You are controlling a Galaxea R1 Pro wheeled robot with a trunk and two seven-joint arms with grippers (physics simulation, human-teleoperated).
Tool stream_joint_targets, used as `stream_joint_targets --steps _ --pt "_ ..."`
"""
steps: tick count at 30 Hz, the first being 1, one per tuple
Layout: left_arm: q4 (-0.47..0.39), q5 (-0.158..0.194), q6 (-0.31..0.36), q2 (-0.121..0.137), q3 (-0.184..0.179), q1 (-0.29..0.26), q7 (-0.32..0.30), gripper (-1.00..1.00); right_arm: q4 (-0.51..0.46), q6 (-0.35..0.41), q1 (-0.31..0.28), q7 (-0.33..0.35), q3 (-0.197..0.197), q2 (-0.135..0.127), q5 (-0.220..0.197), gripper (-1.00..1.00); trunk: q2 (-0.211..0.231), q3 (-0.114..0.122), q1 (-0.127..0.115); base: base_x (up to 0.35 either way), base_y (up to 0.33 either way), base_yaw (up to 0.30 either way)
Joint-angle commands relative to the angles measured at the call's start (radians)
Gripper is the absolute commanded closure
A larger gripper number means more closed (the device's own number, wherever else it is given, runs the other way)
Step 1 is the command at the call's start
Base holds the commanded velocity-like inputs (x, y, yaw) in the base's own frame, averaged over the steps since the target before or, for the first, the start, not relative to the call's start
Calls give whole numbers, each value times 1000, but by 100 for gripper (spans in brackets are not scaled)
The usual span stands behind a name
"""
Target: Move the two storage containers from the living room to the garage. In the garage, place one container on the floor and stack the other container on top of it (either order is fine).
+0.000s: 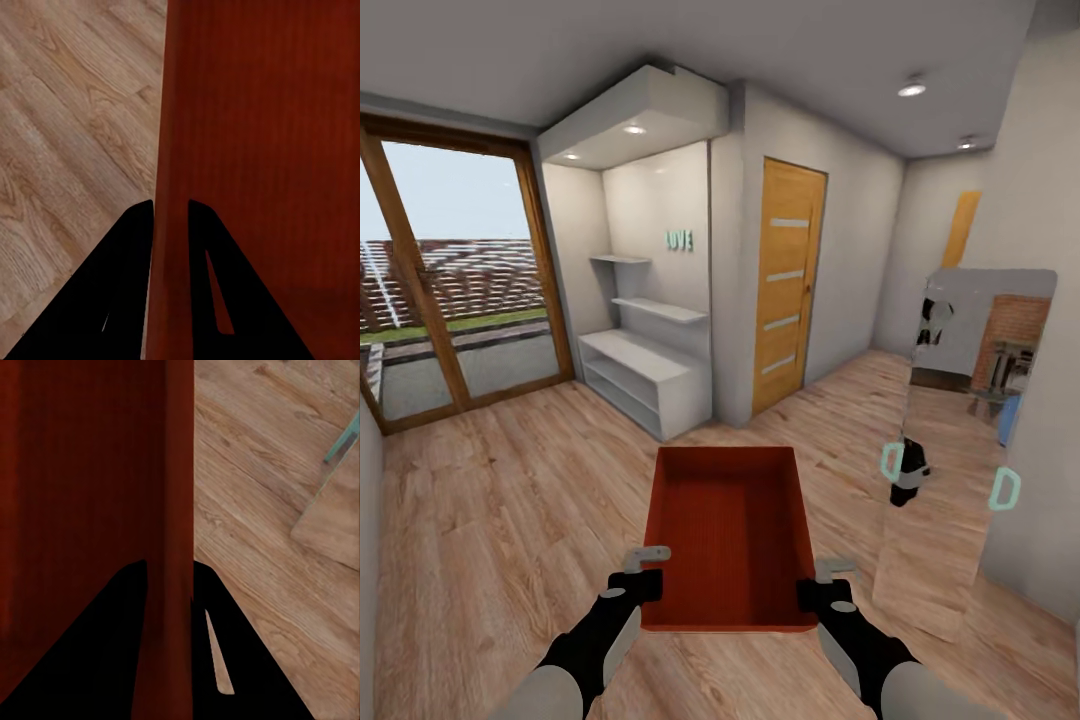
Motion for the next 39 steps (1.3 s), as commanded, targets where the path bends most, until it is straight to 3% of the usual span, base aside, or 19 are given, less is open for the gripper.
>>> stream_joint_targets --steps 1,26,39 --pt "-6 -17 7 5 37 0 59 100 -1 1 0 0 -7 -1 -22 100 -1 0 1 323 0 0" --pt "-6 -17 7 5 37 0 59 100 -1 -2 0 3 -6 -2 -22 100 -1 0 1 323 0 -5" --pt "-6 -17 7 5 37 0 59 100 -1 -1 0 3 -5 -1 -22 100 -1 0 1 323 0 -213"
